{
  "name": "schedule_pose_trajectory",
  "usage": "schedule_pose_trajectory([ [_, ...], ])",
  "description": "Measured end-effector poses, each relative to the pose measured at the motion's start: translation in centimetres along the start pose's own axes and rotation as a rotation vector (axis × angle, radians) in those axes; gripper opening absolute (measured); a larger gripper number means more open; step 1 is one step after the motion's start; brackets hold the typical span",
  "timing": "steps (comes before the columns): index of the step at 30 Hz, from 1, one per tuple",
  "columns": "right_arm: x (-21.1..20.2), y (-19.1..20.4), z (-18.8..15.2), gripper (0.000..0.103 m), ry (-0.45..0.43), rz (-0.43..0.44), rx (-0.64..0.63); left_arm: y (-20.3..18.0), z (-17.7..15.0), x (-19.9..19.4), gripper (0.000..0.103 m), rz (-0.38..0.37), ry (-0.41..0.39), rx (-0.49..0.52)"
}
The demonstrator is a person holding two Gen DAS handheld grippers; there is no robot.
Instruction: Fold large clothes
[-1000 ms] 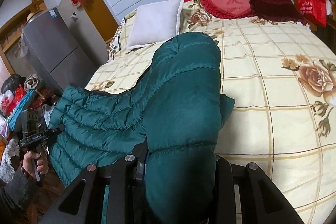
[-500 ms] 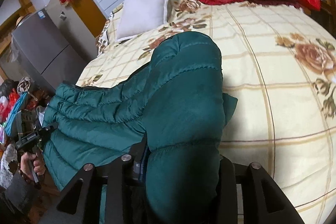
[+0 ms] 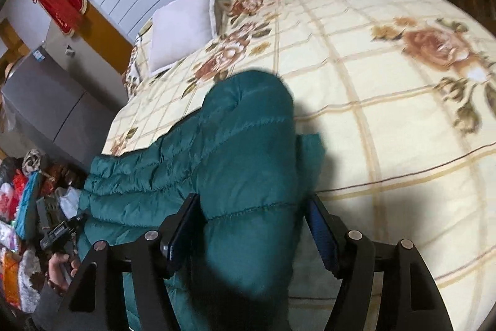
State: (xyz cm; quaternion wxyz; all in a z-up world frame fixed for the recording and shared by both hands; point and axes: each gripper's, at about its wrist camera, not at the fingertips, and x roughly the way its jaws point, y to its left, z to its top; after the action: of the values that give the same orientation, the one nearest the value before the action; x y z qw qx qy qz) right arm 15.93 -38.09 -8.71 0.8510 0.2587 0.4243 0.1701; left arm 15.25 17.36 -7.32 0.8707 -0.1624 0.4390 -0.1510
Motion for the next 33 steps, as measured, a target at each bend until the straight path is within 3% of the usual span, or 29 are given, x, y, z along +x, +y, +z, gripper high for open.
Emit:
schedule_pose_trajectory([
  [3,-2.3,0.5,0.6,0.067,-0.062,-0.043,-0.016,0.2,0.5,-1.0,0.075,0.011,-0.017,0.001],
  [9,-6.1,4.3,1.7,0.067,-0.195,-0.109,-0.139,1.4,2.6,-4.1,0.075,0.087,-0.142,-0.061],
  [11,-6.4,6.1,1.6,0.067,-0.231,-0.111,-0.22,0.3,3.5,-4.9,0.075,0.112,-0.2,-0.054],
  [14,-5.3,9.1,1.2,0.067,-0.266,-0.201,-0.342,-2.7,4.5,-4.6,0.075,0.135,-0.243,0.029],
  [19,-0.4,10.3,0.7,0.063,-0.159,-0.252,-0.364,-5.8,4.9,-0.4,0.075,0.191,-0.197,0.152],
  [23,3.6,8.8,0.2,0.063,-0.044,-0.292,-0.344,-3.6,4.4,4.1,0.075,0.273,-0.078,0.098],
  [25,5.1,7.7,0.0,0.063,-0.004,-0.334,-0.341,-1.6,4.0,5.3,0.075,0.26,-0.051,0.03],
  [28,6.0,5.8,-0.1,0.068,0.013,-0.285,-0.291,-0.6,3.6,6.0,0.075,0.223,-0.049,-0.018],
  [33,6.7,4.8,0.1,0.069,0.046,-0.246,-0.247,-1.7,3.8,6.6,0.077,0.277,-0.013,0.024],
])
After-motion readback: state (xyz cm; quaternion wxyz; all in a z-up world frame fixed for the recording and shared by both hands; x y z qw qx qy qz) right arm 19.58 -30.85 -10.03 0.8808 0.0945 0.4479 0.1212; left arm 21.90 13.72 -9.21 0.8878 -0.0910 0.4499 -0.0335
